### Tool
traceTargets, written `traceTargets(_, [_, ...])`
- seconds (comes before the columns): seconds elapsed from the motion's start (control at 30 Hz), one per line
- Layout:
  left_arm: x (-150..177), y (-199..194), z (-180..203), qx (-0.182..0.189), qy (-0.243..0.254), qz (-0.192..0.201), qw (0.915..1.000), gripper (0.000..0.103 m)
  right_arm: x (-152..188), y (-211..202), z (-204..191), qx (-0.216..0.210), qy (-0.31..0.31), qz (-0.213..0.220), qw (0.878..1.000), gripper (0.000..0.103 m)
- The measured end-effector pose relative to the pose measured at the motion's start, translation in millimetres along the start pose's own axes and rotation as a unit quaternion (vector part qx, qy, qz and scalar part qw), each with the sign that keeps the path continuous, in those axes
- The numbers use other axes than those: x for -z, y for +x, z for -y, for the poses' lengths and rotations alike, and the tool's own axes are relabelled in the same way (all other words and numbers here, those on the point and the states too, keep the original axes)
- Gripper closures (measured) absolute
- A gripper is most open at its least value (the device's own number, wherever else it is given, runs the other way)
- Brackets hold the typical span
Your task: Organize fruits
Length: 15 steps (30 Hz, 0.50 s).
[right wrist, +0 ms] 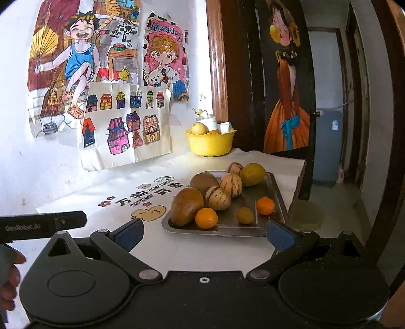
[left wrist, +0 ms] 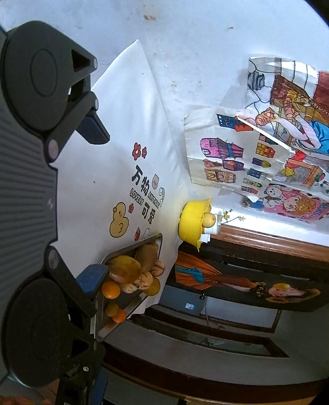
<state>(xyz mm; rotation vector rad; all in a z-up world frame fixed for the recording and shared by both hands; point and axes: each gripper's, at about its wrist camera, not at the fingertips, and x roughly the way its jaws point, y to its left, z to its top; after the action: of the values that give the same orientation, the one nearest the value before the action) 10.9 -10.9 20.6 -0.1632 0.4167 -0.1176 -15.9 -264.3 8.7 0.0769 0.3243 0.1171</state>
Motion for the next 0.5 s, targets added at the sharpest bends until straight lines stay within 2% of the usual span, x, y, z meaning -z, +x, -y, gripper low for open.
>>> traceTargets(0.3, [13.4, -2.9, -3.7, 0.0, 0.019, 0.003, 0.9998, 0.0, 21.5, -3.8, -6.2, 0.011, -0.003, 0.012, 1.0, 0.001])
traceTargets(0.5, [18.1, -2.0, -9.0, -0.002, 0.012, -0.003, 0.9999, 0.0, 24.2, -3.5, -6.7, 0.012, -0.003, 0.012, 1.0, 0.001])
